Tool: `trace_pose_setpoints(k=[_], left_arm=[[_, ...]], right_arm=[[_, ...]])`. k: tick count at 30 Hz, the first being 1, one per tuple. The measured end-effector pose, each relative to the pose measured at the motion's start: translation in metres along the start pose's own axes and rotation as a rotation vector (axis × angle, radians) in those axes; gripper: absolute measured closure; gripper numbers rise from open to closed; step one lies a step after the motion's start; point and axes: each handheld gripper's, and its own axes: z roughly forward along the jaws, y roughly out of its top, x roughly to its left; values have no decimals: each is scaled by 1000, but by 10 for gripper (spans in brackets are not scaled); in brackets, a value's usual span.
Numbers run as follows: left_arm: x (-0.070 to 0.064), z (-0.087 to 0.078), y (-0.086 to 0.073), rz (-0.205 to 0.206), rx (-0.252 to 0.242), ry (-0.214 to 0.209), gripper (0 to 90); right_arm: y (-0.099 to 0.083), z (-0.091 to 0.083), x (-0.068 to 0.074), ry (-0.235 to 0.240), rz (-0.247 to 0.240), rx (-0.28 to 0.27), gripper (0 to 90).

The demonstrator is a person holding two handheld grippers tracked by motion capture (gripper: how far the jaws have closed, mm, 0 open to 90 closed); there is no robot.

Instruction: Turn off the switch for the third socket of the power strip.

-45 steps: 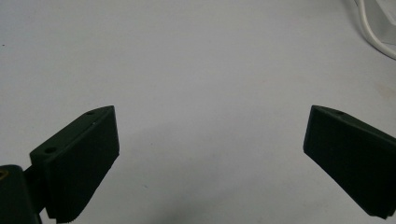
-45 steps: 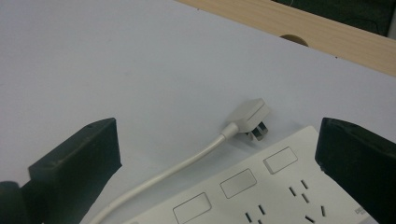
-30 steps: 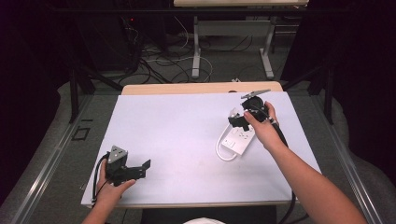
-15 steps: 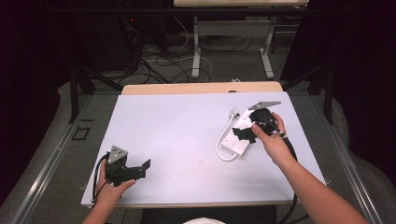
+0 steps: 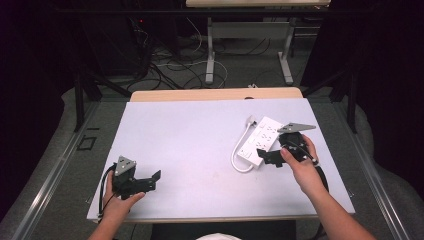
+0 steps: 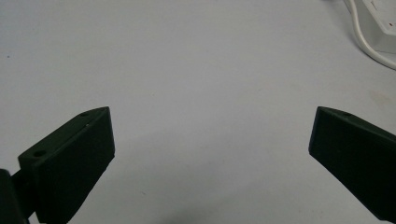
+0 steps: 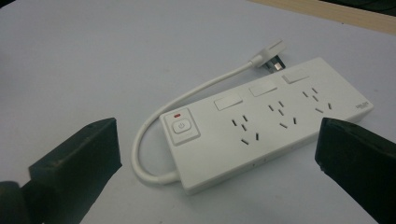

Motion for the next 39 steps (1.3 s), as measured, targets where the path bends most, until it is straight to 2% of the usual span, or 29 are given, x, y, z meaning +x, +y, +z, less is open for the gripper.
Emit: trace_pose_setpoints(k=[8, 13, 19, 22, 30, 39], left_arm=[[0, 0, 0, -1, -5, 6, 2], [0, 0, 0, 1, -2, 6, 2], [0, -1, 0, 8, -2, 7, 2], [0, -1, 0, -1, -6, 7, 2], [0, 0, 0, 1, -2, 8, 3], [0, 0, 0, -2, -3, 10, 2]], right_arm=[[-22, -13, -13, -19, 59, -40, 4], [-35, -18, -21, -37, 68, -51, 5], [-51, -22, -26, -42, 108, -52, 7], [-57, -24, -28, -49, 123, -60, 9], [-75, -23, -33, -54, 153, -62, 11], [-90, -19, -44, -100, 188, -82, 10]])
